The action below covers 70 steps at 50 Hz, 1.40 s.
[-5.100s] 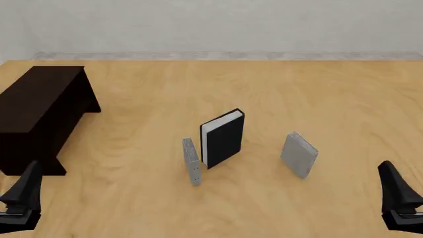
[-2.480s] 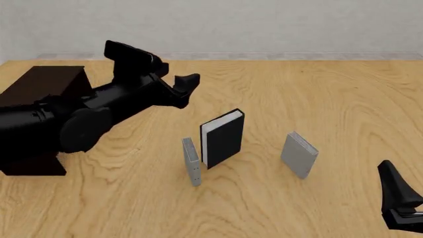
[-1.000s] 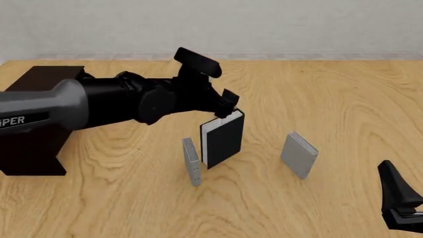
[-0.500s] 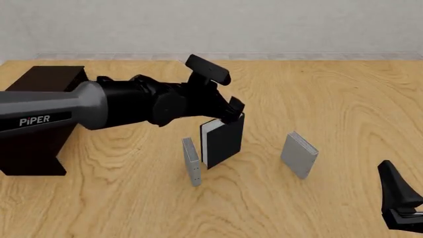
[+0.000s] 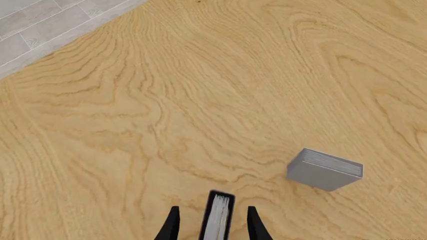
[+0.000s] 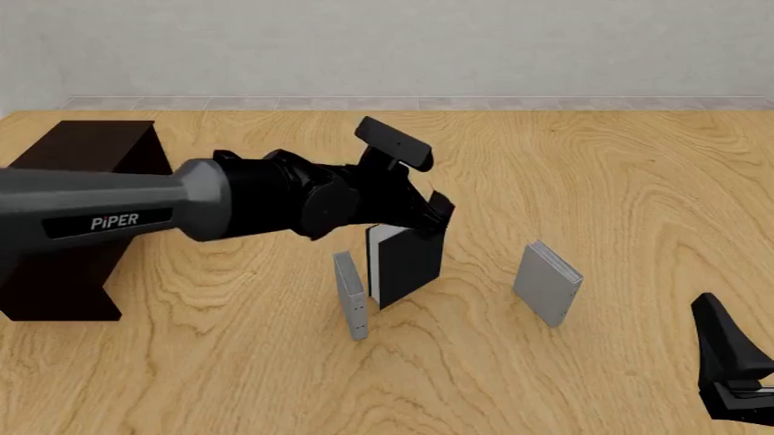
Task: Pick up the book in the middle and place it on the cabinet shelf.
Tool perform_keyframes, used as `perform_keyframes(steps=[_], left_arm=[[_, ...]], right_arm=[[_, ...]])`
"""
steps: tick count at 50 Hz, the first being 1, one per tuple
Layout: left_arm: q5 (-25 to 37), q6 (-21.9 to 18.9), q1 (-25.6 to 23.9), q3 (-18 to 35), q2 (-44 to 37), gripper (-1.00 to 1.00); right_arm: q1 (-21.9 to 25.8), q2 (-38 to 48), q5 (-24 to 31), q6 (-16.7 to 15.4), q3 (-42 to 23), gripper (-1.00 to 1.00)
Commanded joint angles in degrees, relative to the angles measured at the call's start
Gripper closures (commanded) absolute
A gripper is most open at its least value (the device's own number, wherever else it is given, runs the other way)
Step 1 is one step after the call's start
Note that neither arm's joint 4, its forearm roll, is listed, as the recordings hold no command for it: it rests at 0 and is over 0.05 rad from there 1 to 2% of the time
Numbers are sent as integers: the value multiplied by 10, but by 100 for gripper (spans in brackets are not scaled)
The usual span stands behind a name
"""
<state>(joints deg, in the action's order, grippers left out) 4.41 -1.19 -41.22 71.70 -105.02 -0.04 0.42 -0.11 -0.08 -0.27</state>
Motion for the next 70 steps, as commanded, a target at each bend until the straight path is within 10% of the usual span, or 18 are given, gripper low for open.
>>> perform_keyframes(steps=[1, 54, 55, 70], left_arm=[[-3, 1, -10, 3, -22, -100], [4, 2, -20, 32, -93, -100], [6, 1, -20, 34, -93, 100], [10, 1, -33, 33, -72, 100]], right_arm=[[0, 0, 0, 0, 0, -100], [0, 0, 0, 0, 0, -100], [0, 0, 0, 0, 0, -100], [0, 0, 0, 0, 0, -100]])
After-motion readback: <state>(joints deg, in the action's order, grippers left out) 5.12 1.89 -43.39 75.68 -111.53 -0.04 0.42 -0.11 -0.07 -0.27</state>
